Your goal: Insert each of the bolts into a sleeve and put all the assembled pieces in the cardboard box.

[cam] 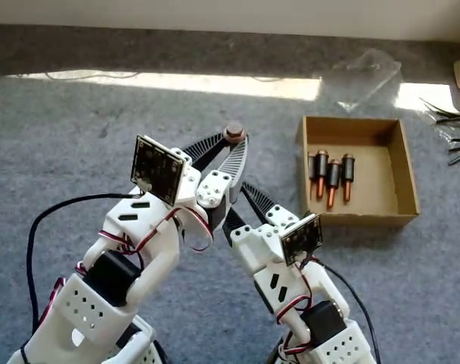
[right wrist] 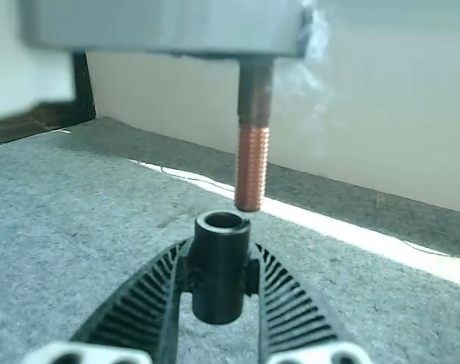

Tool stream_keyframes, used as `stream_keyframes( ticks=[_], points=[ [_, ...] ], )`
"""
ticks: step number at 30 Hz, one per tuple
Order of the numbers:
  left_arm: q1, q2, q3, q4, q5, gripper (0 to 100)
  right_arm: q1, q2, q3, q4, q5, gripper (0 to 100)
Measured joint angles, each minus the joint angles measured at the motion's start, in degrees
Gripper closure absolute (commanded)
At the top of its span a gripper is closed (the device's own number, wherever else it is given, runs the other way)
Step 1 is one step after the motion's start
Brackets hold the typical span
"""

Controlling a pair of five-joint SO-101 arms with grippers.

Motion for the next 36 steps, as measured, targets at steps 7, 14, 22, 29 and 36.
stream_keyframes(
  ticks=[7,14,22,29,36],
  points=[
    [-0.09,0.00,-1.67,2.29,0.00,99,0.00,0.00,0.00,0.00,0.00,99.5],
    [0.00,0.00,-1.67,4.48,0.00,99,0.00,0.00,0.00,0.00,0.00,99.5],
    [-0.09,0.00,-1.67,4.75,-0.09,99,0.00,0.00,0.00,0.00,0.00,99.5],
    [-0.09,0.00,-1.67,5.19,-0.09,99,0.00,0.00,0.00,0.00,0.18,99.5],
    [0.00,-0.09,-1.76,6.33,0.18,99,0.09,0.00,0.00,0.00,0.26,99.5]
  ],
)
